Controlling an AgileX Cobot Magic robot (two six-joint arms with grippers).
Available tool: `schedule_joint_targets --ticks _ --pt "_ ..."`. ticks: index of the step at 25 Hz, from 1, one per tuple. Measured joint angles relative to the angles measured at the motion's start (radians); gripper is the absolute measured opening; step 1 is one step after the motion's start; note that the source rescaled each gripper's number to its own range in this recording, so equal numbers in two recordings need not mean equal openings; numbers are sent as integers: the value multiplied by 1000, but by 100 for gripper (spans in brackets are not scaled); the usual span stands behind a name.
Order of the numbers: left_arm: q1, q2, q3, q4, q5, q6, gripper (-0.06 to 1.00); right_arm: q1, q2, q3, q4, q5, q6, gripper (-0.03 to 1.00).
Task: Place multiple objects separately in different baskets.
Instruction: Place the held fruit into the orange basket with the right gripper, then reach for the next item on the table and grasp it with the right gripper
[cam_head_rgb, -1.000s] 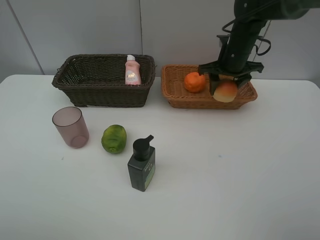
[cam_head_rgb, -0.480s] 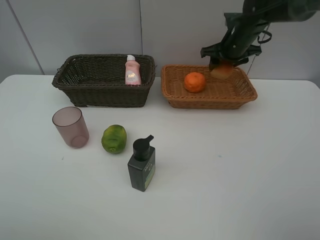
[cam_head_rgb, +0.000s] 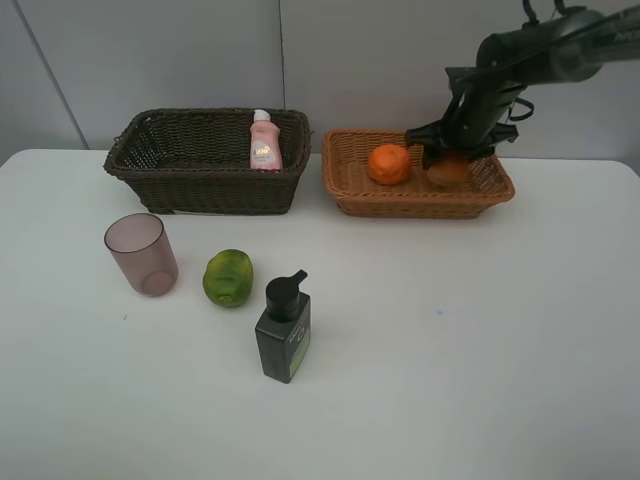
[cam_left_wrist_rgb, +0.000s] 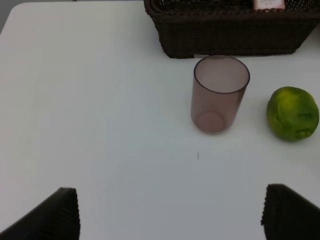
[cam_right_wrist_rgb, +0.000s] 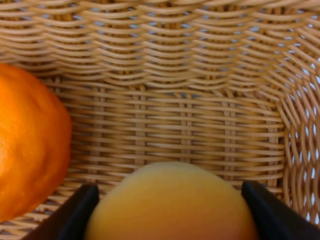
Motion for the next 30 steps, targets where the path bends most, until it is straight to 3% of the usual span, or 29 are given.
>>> schedule_joint_targets --ticks 2,4,7,12,18,22,30 --pt "0 0 0 0 0 0 95 0 0 0 -4 0 0 57" --pt "0 0 0 0 0 0 95 0 0 0 -8 -1 0 84" --pt "0 0 0 0 0 0 95 0 0 0 -1 -1 0 96" --pt "0 0 0 0 0 0 95 0 -28 0 16 9 0 98" --pt "0 0 0 0 0 0 95 37 -120 0 22 91 9 98" --pt "0 0 0 0 0 0 95 96 -174 0 38 183 23 98" --pt "0 0 0 0 0 0 95 231 -222 0 163 426 76 98"
